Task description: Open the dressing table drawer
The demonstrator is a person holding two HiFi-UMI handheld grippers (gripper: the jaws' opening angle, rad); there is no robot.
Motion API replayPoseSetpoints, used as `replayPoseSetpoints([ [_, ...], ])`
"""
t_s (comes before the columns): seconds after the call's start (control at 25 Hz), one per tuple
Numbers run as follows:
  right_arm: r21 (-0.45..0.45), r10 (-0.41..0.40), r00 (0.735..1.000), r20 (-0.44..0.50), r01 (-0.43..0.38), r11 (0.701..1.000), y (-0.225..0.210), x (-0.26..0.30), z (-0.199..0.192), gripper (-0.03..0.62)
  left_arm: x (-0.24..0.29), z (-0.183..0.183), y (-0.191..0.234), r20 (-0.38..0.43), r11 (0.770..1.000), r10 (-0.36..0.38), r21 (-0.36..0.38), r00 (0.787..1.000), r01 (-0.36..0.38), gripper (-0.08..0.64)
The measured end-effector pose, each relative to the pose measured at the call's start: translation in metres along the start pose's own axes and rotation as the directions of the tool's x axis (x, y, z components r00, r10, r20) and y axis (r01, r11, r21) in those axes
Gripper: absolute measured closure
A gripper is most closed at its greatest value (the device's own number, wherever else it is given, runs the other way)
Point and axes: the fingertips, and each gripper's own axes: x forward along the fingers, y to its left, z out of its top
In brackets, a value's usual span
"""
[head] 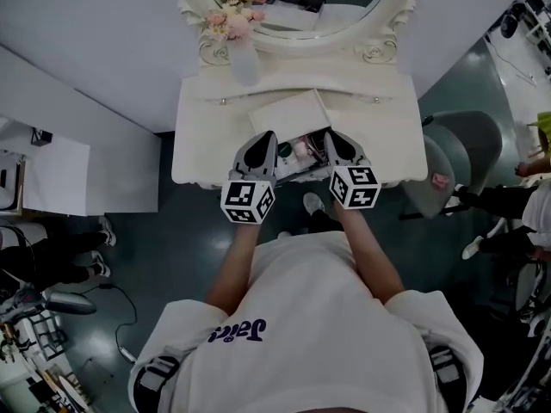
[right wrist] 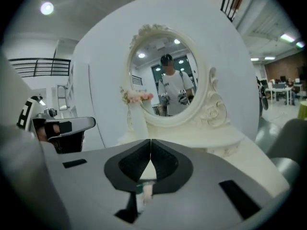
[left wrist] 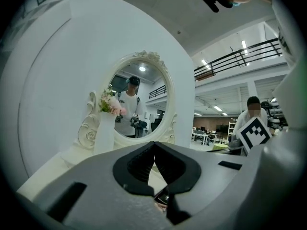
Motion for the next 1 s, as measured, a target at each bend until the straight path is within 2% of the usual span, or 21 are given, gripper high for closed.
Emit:
replayPoseSetpoints([
  [0.24, -0.172, -0.008, 0.983, 0.181, 0.039, 0.984, 0.015, -0.022, 0.077, 0.581, -0.002, 0.053, -0.007, 0.107, 0.997, 0.010, 0.078, 0.994, -0.019, 0.545],
  [0.4, -0.203, 0.002, 0.970, 0.242, 0.048, 0.978, 0.016, -0.029, 0.100, 0.581, -0.002, 0.071, -0.011, 0.152, 0.995, 0.014, 0.097, 0.988, -0.030, 0.545],
  [0.76, -0.205, 0.001, 0.965, 0.262, 0.055, 0.977, 0.012, -0.030, 0.112, 0.582, 0.002, 0.078, -0.018, 0.160, 0.993, 0.009, 0.114, 0.987, -0.028, 0.545],
  [1.0, -0.207, 0.000, 0.969, 0.246, 0.052, 0.977, 0.008, -0.026, 0.108, 0.581, 0.007, 0.068, -0.018, 0.136, 0.995, 0.011, 0.101, 0.991, -0.025, 0.545],
])
